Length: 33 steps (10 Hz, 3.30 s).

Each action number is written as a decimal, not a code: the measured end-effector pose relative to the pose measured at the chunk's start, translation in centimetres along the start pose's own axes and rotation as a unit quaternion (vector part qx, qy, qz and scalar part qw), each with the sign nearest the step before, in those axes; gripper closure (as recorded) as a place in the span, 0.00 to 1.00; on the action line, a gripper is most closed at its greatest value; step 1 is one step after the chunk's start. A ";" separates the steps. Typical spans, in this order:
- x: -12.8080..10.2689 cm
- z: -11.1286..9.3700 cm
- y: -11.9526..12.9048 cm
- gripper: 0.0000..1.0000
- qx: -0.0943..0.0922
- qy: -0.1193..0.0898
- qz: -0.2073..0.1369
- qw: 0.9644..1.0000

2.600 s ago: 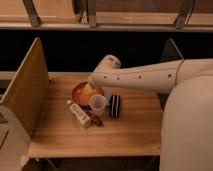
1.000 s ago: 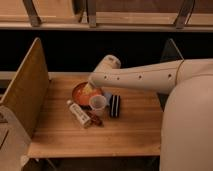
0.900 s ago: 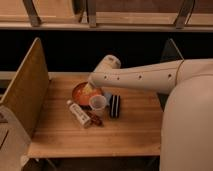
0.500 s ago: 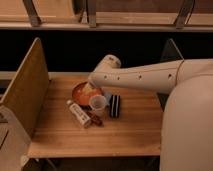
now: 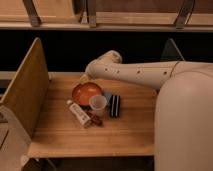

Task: Drag the ceramic bowl in a circle

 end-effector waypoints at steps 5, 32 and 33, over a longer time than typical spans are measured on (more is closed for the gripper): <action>2.1 0.4 -3.3 0.26 0.020 0.013 0.023 0.999; 16.7 14.2 1.1 0.51 -0.147 0.287 0.123 0.939; 16.9 14.6 1.6 0.62 -0.156 0.287 0.123 0.937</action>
